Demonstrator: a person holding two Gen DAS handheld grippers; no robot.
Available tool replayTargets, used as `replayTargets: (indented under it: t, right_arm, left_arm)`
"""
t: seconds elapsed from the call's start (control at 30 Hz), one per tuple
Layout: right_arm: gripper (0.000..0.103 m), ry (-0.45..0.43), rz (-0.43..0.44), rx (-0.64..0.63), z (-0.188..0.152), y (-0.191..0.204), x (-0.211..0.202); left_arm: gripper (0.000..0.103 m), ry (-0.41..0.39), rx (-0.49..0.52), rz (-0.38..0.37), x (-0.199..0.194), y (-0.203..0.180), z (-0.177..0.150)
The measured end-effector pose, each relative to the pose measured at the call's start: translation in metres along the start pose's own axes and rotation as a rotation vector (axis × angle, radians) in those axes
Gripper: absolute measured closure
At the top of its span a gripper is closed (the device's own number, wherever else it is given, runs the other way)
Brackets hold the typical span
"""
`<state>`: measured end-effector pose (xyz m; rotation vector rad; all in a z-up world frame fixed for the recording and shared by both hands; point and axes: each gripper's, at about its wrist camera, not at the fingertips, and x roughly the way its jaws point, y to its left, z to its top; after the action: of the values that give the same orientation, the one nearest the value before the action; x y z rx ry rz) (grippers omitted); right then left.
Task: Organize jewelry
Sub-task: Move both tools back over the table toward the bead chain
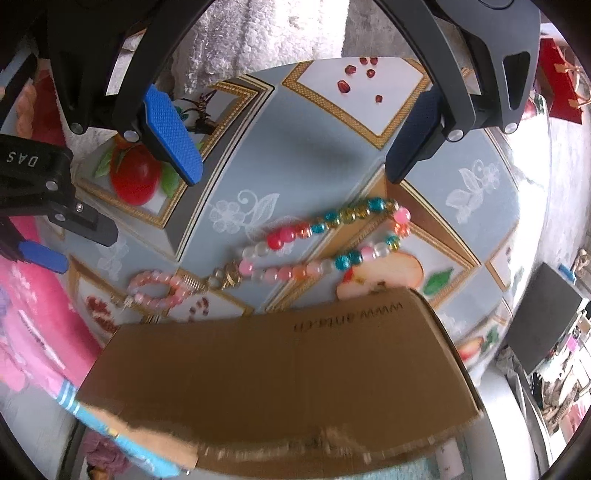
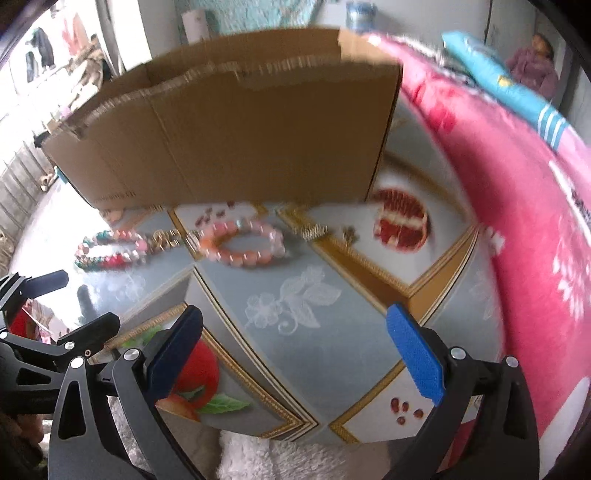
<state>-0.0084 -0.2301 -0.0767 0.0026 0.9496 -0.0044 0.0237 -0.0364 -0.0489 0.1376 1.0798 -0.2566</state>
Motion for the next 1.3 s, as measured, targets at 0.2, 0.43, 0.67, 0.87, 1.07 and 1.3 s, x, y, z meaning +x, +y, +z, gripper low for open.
replayTargets:
  t: [0.2,0.43,0.67,0.87,1.07,1.3]
  right_arm:
    - [0.006,-0.091,0.068,-0.022,0.003,0.008,-0.021]
    - [0.006,-0.053,0.088,-0.052,0.002,0.021,-0.021]
    - [0.006,-0.006,0.100,-0.052,0.003,0.029,-0.014]
    - [0.006,0.022,0.111,-0.062,0.000,0.037,-0.010]
    - [0.006,0.032,0.124,-0.067,0.001,0.043,-0.009]
    - [0.007,0.045,0.141,-0.069,0.002,0.048,-0.005]
  left_arm:
    - [0.007,-0.083,0.004,0.029,-0.016,0.006,0.004]
    - [0.007,-0.044,-0.030,0.070,-0.010,0.018,0.008]
    - [0.007,-0.010,-0.063,0.068,-0.004,0.027,0.007]
    - [0.007,0.002,-0.060,0.069,-0.003,0.033,0.001]
    - [0.007,0.018,-0.070,0.058,0.004,0.046,-0.004]
    - [0.007,0.014,-0.081,0.044,0.008,0.056,-0.008]
